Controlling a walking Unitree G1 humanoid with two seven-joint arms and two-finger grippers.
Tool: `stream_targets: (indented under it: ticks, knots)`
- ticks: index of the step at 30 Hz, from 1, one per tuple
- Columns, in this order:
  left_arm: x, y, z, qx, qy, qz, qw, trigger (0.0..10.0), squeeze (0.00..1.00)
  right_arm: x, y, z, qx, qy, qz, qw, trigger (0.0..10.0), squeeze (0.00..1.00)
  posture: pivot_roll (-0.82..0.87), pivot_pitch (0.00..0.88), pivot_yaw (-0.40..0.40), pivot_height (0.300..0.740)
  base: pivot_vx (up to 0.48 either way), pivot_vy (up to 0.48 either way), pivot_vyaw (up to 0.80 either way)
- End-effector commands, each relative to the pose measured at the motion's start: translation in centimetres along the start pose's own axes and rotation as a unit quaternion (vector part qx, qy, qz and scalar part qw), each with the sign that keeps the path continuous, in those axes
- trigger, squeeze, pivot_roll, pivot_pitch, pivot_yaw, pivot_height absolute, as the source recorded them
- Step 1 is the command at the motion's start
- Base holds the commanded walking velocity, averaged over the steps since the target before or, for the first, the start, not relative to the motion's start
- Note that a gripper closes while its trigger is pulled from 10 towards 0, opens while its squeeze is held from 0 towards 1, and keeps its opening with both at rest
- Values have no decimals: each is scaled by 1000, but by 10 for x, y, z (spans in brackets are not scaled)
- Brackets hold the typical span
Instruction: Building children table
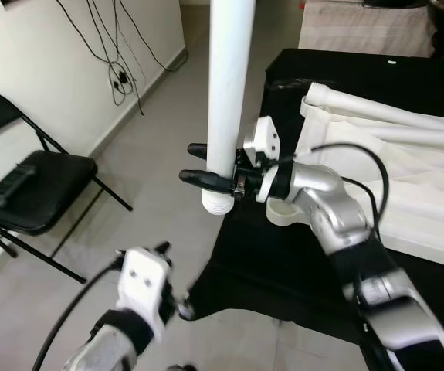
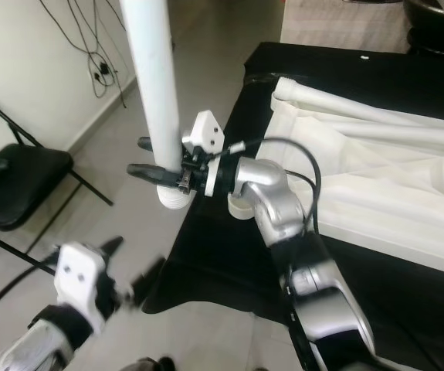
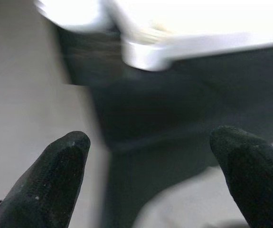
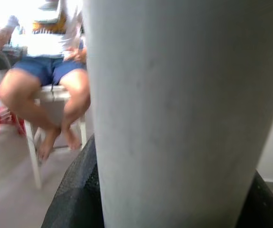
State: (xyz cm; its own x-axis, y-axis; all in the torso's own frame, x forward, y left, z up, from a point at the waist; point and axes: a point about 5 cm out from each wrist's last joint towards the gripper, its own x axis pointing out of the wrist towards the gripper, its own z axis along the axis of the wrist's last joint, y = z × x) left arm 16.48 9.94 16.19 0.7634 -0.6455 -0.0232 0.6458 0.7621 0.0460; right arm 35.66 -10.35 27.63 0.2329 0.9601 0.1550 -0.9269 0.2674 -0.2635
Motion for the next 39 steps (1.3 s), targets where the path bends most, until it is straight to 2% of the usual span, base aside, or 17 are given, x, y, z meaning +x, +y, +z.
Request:
stream_targets:
  ticks: [1, 2, 5, 7, 12, 17, 19, 22, 23, 26, 31, 39]
  knots:
    - [-2, -5, 2, 5, 2, -39, 999, 10000, 0, -4, -2, 3, 13, -14, 28, 999, 10000, 0, 40, 317, 55, 740, 0, 0, 0]
    - [-2, -5, 2, 5, 2, -39, 999, 10000, 0, -4, -2, 3, 13, -14, 28, 999, 10000, 0, 40, 317, 55, 740, 0, 0, 0]
    - [-4, -10, 7, -4, 6, -76, 997, 10000, 0, -19, -11, 16, -4, -4, 67, 998, 10000, 0, 40, 340, 66, 740, 0, 0, 0]
    - [-4, -11, 9, -15, 3, -79, 997, 10000, 0, -25, -15, 25, -11, -7, 72, 997, 10000, 0, 38, 350, 74, 740, 0, 0, 0]
    - [-5, -15, 10, -17, 3, -82, 996, 10000, 0, -37, -17, 31, -21, -2, 93, 995, 10000, 0, 46, 363, 78, 740, 0, 0, 0]
    - [-8, -16, 10, -16, 3, -79, 997, 10000, 0, -41, -9, 27, -26, 17, 140, 990, 10000, 0, 49, 371, 80, 740, 0, 0, 0]
    - [-9, -16, 12, -14, 1, -79, 997, 10000, 0, -40, -1, 21, -41, 45, 169, 984, 10000, 0, 62, 383, 81, 740, 0, 0, 0]
    - [-9, -16, 12, -14, 1, -79, 997, 10000, 0, -40, 0, 19, -47, 54, 176, 982, 10000, 0, 62, 383, 81, 740, 0, 0, 0]
    - [-11, -16, 14, -12, 1, -79, 997, 10000, 0, -38, -3, 15, -77, 82, 176, 978, 10000, 0, 67, 388, 89, 740, 0, 0, 0]
    - [-12, -15, 15, -11, 2, -79, 997, 10000, 0, -38, -5, 16, -88, 87, 174, 977, 10000, 0, 71, 388, 92, 740, 0, 0, 0]
    - [-13, -15, 15, -10, 2, -79, 997, 10000, 0, -41, -9, 17, -87, 87, 169, 978, 10000, 0, 75, 391, 94, 740, 0, 0, 0]
    - [-15, -15, 16, -11, 3, -77, 997, 10000, 0, -55, -20, 43, -61, 20, 139, 988, 10000, 0, 75, 398, 98, 740, 0, 0, 0]
